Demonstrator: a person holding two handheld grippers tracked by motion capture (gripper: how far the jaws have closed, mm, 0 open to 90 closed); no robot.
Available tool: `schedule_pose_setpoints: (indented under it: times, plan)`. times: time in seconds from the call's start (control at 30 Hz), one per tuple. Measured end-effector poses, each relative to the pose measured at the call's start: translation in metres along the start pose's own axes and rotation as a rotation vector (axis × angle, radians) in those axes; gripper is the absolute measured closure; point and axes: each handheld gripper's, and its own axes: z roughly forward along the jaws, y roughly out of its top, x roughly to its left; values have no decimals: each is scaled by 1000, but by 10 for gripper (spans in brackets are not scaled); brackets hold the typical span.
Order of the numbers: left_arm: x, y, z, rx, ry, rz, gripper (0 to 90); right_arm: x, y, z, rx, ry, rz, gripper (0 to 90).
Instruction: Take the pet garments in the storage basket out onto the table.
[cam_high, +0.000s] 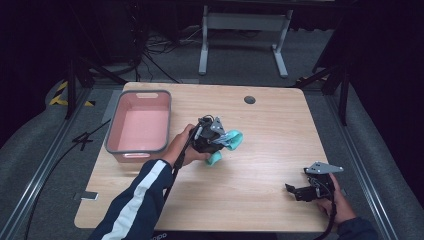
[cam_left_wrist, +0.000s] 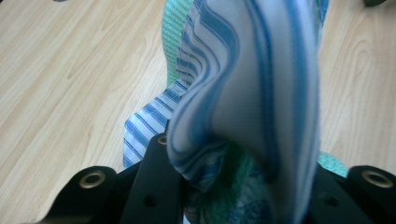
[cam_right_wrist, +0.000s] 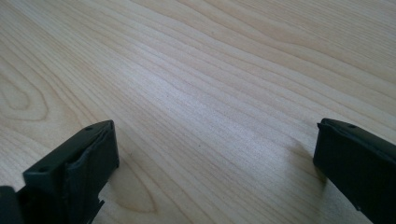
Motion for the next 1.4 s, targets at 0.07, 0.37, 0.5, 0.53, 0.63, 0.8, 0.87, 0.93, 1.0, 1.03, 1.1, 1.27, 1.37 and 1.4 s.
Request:
schedule_pose_setpoints:
  times: [0.07, 0.37, 0.5, 0.53, 0.63, 0.8, 0.87, 0.93, 1.0, 1.03, 1.1, 1.27, 1.37, 1.4]
  plan:
    - [0, -1, 6, 12, -5, -7, 757, 0, 0, 0, 0, 0, 1, 4]
    - [1, -7, 32, 65, -2, -24, 742, 0, 0, 0, -1, 0, 1, 5]
    - [-1, -8, 41, 79, -12, -40, 724, 0, 0, 0, 0, 0, 0, 4]
    - [-2, -8, 43, 82, -13, -35, 714, 0, 0, 0, -1, 0, 1, 4]
    - [-6, -7, 51, 95, -21, -30, 695, 0, 0, 0, 0, 0, 0, 5]
    - [-11, -8, 62, 106, -47, -33, 648, 0, 0, 0, 0, 0, 0, 5]
    - [-12, -8, 65, 111, -54, -30, 628, 0, 0, 0, 0, 0, 0, 5]
    - [-14, -8, 68, 121, -56, -38, 590, 0, 0, 0, -1, 0, 0, 4]
    - [-15, -8, 70, 119, -58, -41, 564, 0, 0, 0, -1, 0, 0, 5]
    - [-15, -8, 70, 122, -54, -38, 549, 0, 0, 0, -1, 0, 0, 5]
    - [-15, -8, 70, 125, -53, -42, 496, 0, 0, 0, -1, 0, 1, 4]
    - [-12, -9, 69, 114, -55, -69, 408, 0, 0, 0, -1, 0, 1, 5]
    - [-11, -10, 67, 97, -47, -93, 312, 0, 0, 0, 0, 0, 1, 5]
    - [-11, -10, 67, 97, -47, -93, 288, 0, 0, 0, 0, 0, 1, 5]
